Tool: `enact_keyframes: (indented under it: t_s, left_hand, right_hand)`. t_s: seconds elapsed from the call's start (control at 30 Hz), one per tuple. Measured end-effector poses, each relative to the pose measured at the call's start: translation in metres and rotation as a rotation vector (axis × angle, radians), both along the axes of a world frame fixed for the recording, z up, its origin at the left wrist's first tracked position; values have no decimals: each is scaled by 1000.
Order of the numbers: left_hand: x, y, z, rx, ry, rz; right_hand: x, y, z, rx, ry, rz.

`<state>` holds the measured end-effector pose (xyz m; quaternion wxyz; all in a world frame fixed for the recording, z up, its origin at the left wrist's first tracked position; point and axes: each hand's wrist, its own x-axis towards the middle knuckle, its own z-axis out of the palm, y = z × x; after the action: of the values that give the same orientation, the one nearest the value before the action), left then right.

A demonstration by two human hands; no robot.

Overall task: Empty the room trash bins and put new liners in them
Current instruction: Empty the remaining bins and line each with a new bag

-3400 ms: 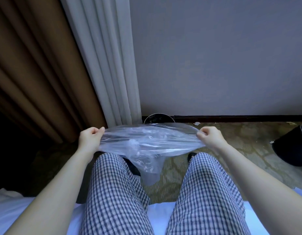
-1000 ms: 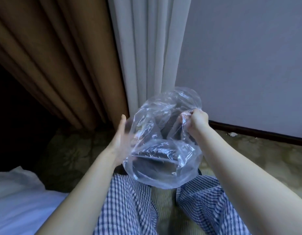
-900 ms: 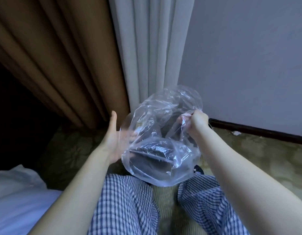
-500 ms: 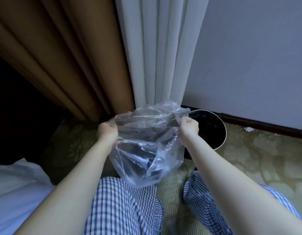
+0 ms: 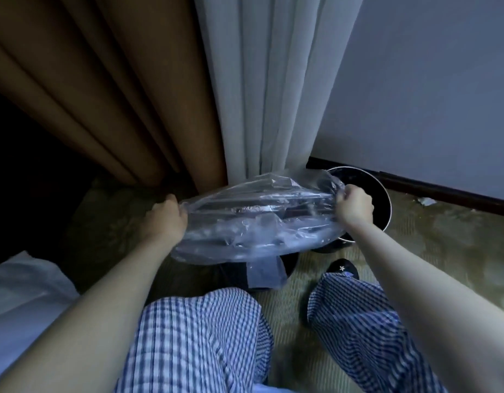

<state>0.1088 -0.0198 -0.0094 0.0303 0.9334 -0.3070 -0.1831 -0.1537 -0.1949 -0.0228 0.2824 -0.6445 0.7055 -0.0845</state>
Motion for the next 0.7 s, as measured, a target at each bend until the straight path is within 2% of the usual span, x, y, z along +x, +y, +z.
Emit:
enact_keyframes:
  t_s: [0.13,0.23,0.47,0.7]
  left_hand:
    - [-17,-9,-23,-219,324,101]
    - [-24,-17,-33,-330,447,148]
    - [-19,-29,-49,-682,460,388]
    - [-7,-41,-36,-990,441,471]
  right_hand:
    - [11,17,-14,-73,-178,101]
    - [17,34,-24,-75,-291,129]
    - [33,66,-65,-7,-424,189]
    - [65,43,-48,-253,-511,12]
